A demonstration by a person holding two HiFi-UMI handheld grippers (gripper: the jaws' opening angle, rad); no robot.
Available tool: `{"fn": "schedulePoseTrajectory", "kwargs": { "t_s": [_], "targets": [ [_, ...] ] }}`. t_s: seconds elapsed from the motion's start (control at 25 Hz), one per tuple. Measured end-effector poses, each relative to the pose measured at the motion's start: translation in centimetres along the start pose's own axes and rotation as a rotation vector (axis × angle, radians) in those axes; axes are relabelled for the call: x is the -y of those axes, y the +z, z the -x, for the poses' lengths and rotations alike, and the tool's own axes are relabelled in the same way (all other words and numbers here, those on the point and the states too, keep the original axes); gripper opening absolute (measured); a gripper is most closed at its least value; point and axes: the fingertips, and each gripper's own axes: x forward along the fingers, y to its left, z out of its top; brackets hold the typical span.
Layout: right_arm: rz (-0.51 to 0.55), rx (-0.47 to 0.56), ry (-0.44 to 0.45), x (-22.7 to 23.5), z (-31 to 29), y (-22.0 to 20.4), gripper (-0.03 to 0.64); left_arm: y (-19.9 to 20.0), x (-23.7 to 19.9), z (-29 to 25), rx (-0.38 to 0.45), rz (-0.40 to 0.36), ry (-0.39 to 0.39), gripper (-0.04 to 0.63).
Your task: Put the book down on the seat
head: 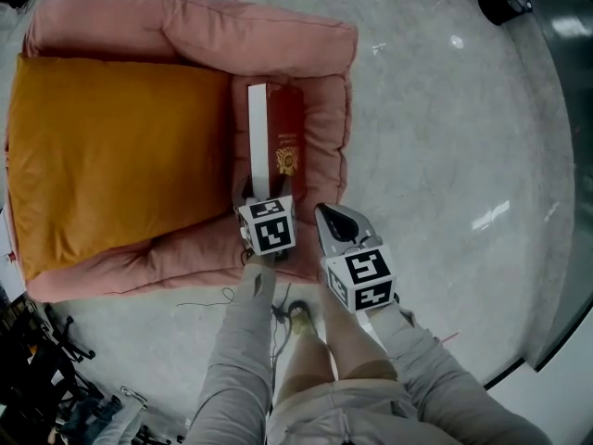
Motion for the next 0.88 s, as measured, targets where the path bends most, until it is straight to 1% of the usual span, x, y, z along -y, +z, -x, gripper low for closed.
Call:
{"fn": "schedulePoseTrajectory", "kwargs": {
  "t_s": [0.24, 0.32, 0.52, 0.64, 0.8, 0.84, 0.88],
  "targets": [
    [0.016, 0.01, 0.014, -2.5, 0.7, 0.3, 0.0, -0.9, -3.2, 2.5, -0.001, 0.015, 0.041, 0.313],
    [0.023, 0.016, 0.02, -2.8, 0.8, 0.5, 0.0, -0.9, -3.7, 3.1, 0.006, 0.024, 0.051, 0.316],
    [0.034, 0.023, 0.031, -2.8, 1.7, 0.9, 0.0, -0.7, -2.6, 5.0, 0.017, 0.027, 0.049, 0.316],
    [0.046, 0.029, 0.035, -3.5, 2.5, 1.2, 0.0, -1.0, -1.8, 6.9, 0.017, 0.036, 0.028, 0.314],
    [0.068, 0.035, 0.039, -4.3, 3.6, 1.4, 0.0, -1.2, -0.5, 9.6, 0.039, 0.043, -0.002, 0.312],
    [0.072, 0.038, 0.04, -4.6, 3.9, 1.5, 0.0, -1.2, -0.3, 10.3, 0.047, 0.045, -0.003, 0.3],
    [0.077, 0.04, 0.04, -4.8, 4.2, 1.6, 0.0, -1.2, -0.2, 11.1, 0.056, 0.047, 0.001, 0.273]
  ]
}}
